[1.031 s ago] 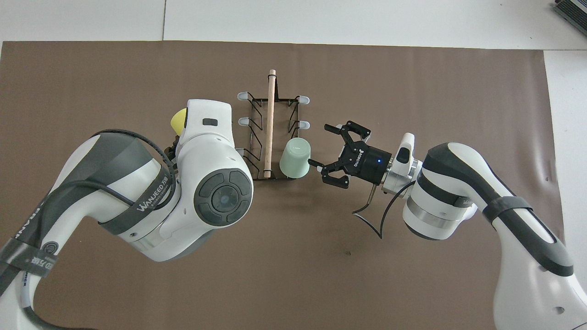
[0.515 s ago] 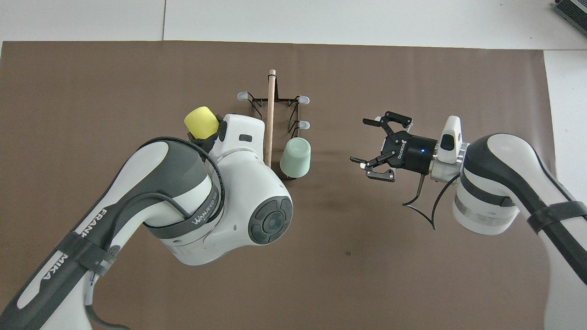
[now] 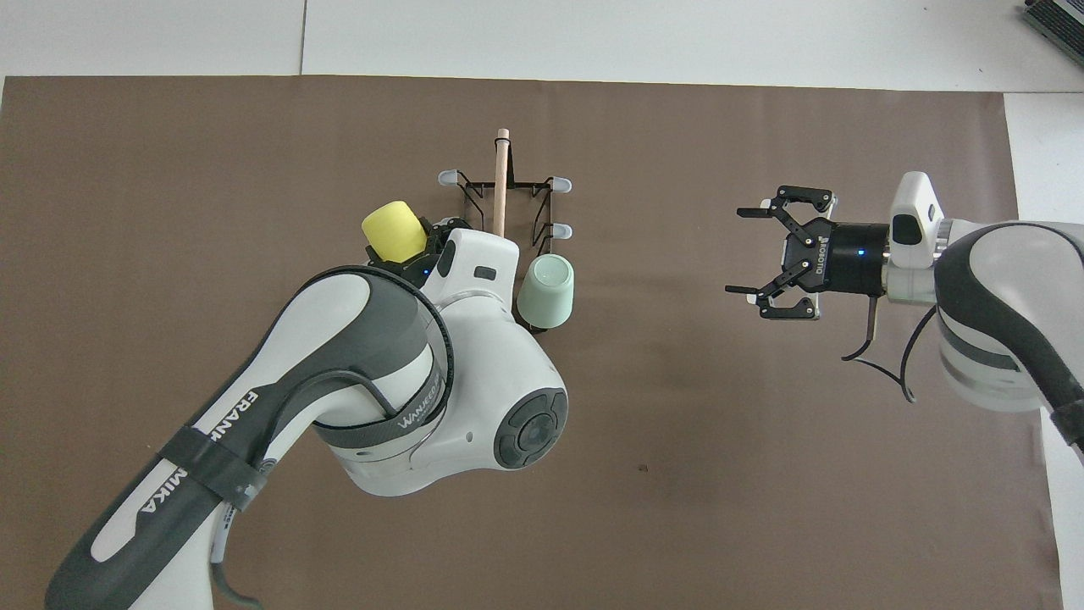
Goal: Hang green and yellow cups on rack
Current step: 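Hang the yellow cup on a rack peg while the right gripper withdraws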
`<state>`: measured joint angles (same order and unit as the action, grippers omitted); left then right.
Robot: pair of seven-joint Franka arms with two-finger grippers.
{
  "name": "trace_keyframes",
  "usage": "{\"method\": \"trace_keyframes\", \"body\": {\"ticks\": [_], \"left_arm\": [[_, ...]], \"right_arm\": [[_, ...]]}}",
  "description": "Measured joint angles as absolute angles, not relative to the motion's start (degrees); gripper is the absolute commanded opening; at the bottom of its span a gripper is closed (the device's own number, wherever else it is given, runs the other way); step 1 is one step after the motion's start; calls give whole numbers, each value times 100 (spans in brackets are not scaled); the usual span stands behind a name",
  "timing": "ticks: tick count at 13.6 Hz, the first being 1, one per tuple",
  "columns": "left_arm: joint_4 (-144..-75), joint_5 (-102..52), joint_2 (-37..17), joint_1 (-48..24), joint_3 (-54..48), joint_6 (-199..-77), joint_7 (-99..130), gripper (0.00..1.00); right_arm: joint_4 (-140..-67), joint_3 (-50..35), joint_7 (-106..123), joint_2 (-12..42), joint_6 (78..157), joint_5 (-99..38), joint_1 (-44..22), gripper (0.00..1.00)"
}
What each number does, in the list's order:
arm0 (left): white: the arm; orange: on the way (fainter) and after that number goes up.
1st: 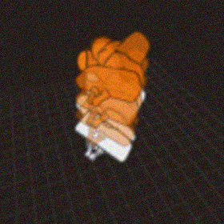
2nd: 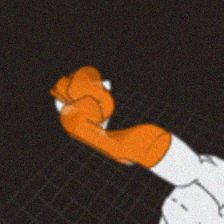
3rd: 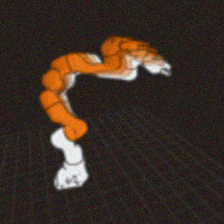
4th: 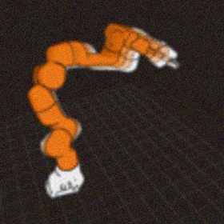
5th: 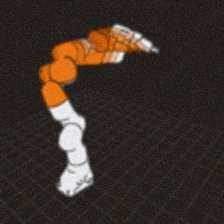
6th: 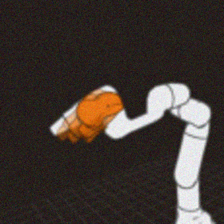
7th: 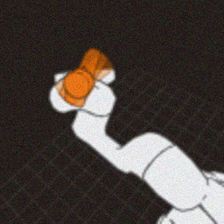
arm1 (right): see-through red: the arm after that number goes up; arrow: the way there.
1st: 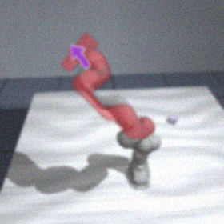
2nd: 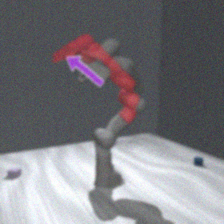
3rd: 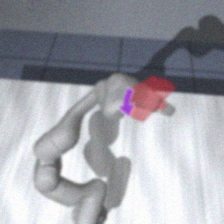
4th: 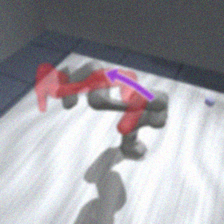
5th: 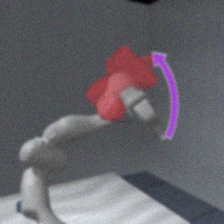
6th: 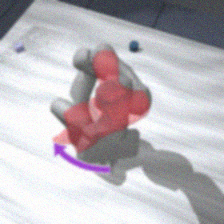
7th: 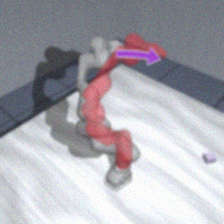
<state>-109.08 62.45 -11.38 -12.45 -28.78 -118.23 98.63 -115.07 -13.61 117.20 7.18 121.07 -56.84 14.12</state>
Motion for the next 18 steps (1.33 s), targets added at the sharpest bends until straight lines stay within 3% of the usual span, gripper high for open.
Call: {"method": "trace_keyframes", "body": {"ticks": [12, 13, 14, 15, 18], "left_arm": [[-11053, 6429, -1278, -1335, -3204, -11539, 10666, 0], [-11056, 6429, -1278, -1336, -3256, -11486, 10680, 37], [-11062, 6429, -1278, -1336, -3290, -11455, 10688, 88], [-11065, 6429, -1278, -1336, -3311, -11429, 10691, 100], [-11065, 6429, -1278, -1334, -3401, -11317, 10701, 100]], "right_arm": [[-10774, -1331, 10890, 558, 11085, -3103, 1931, 100], [-10734, -1324, 10887, 529, 10994, -2958, 1974, 100], [-10712, -1320, 10871, 490, 10952, -2827, 2014, 100], [-10699, -1319, 10858, 456, 10908, -2750, 2049, 100], [-10657, -1317, 10752, 404, 10827, -2643, 2066, 100]]}}
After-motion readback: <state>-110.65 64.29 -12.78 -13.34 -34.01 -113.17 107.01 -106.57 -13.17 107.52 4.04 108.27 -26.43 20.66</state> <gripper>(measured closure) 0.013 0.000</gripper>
